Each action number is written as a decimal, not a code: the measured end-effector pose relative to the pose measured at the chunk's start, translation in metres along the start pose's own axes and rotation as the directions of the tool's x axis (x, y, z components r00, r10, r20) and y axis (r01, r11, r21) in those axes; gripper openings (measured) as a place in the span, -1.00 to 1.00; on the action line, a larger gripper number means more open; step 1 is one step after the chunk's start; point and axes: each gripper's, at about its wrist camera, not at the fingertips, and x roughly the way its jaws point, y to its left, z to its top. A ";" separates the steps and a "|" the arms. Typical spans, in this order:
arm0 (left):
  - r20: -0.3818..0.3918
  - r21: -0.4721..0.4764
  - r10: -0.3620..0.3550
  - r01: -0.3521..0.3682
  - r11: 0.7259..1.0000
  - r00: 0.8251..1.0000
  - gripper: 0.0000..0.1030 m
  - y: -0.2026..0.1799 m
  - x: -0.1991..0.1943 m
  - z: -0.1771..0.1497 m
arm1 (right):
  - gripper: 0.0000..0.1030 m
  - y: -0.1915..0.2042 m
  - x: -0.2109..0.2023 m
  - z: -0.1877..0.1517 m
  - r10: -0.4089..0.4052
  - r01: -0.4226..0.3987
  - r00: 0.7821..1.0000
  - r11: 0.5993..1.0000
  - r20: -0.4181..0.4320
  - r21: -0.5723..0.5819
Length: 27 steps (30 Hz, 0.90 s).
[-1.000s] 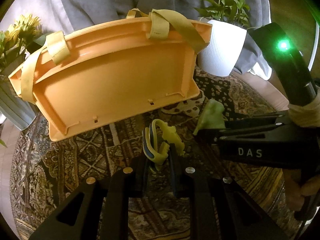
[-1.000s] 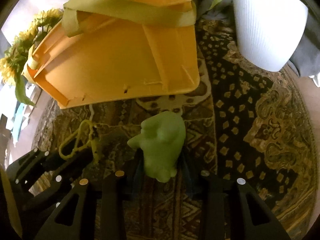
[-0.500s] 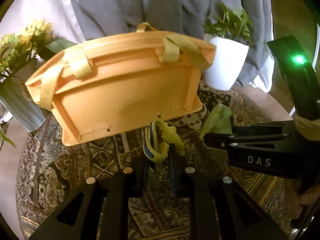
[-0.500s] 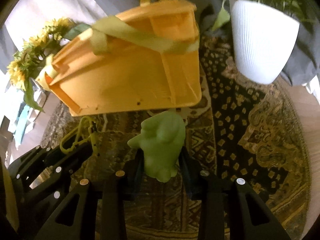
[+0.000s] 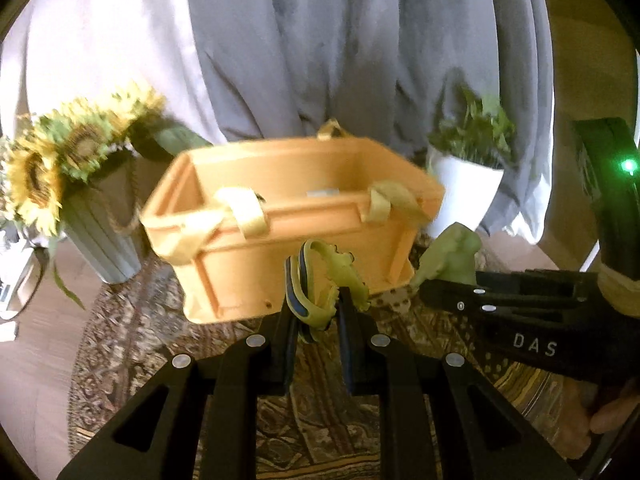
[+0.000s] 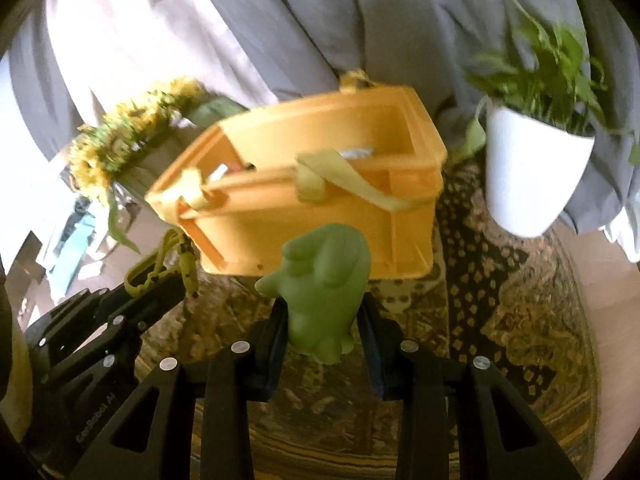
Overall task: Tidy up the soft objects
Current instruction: 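Carry the fish toy and green frog over the crate and lower them inside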
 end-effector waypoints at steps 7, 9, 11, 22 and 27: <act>0.077 -0.020 0.009 -0.007 1.000 0.997 -0.63 0.010 -0.030 0.021 | -0.31 0.019 -0.024 0.017 0.039 -0.038 0.997 0.999 0.073 -0.011; 0.105 -0.023 0.014 -0.012 1.000 0.994 -0.63 0.011 -0.037 0.027 | -0.31 0.023 -0.029 0.023 0.045 -0.044 0.995 0.999 0.093 -0.014; 0.130 -0.017 0.023 -0.021 1.000 0.991 -0.63 0.010 -0.044 0.033 | -0.31 0.026 -0.034 0.030 0.052 -0.050 0.992 0.999 0.114 -0.020; 0.213 -0.033 0.080 -0.074 0.997 0.974 -0.63 0.024 -0.055 0.066 | -0.31 0.037 -0.043 0.070 0.058 -0.051 0.976 0.998 0.209 -0.039; 0.245 -0.035 0.103 -0.097 0.995 0.964 -0.63 0.031 -0.053 0.082 | -0.31 0.038 -0.040 0.086 0.064 -0.058 0.970 0.998 0.233 -0.034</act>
